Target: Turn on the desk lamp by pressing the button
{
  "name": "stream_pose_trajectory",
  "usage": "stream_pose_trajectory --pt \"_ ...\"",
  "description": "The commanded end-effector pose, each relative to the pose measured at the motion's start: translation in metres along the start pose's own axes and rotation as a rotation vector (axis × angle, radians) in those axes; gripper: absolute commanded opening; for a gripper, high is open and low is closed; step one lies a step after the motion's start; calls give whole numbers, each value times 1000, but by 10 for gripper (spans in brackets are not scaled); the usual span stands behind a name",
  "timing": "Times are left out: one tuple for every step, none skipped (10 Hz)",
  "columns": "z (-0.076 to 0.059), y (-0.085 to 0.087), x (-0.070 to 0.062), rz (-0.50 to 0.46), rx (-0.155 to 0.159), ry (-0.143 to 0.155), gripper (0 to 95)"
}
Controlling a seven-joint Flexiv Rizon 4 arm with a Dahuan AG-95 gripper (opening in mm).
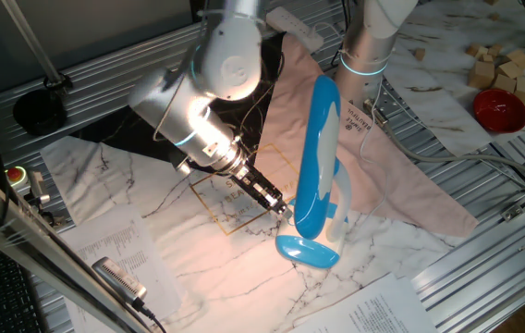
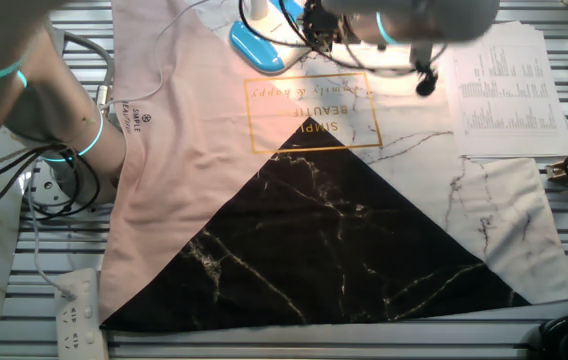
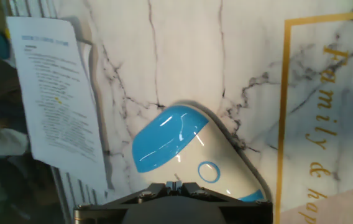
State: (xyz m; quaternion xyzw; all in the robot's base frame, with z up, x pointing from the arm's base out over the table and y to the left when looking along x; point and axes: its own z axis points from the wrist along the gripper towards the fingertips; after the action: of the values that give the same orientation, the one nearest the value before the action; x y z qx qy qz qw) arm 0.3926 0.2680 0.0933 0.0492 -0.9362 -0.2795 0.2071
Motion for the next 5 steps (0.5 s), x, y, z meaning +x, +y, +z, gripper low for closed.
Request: stream_pose_trajectory --pt "-2 -5 -9 -89 162 -184 0" --pt "-2 -6 -10 -96 172 -192 0" --pt "-3 -6 -11 -100 173 -194 0" --pt "-3 -7 -12 -102 173 -197 0" --pt "-3 -7 -12 -102 173 -199 0"
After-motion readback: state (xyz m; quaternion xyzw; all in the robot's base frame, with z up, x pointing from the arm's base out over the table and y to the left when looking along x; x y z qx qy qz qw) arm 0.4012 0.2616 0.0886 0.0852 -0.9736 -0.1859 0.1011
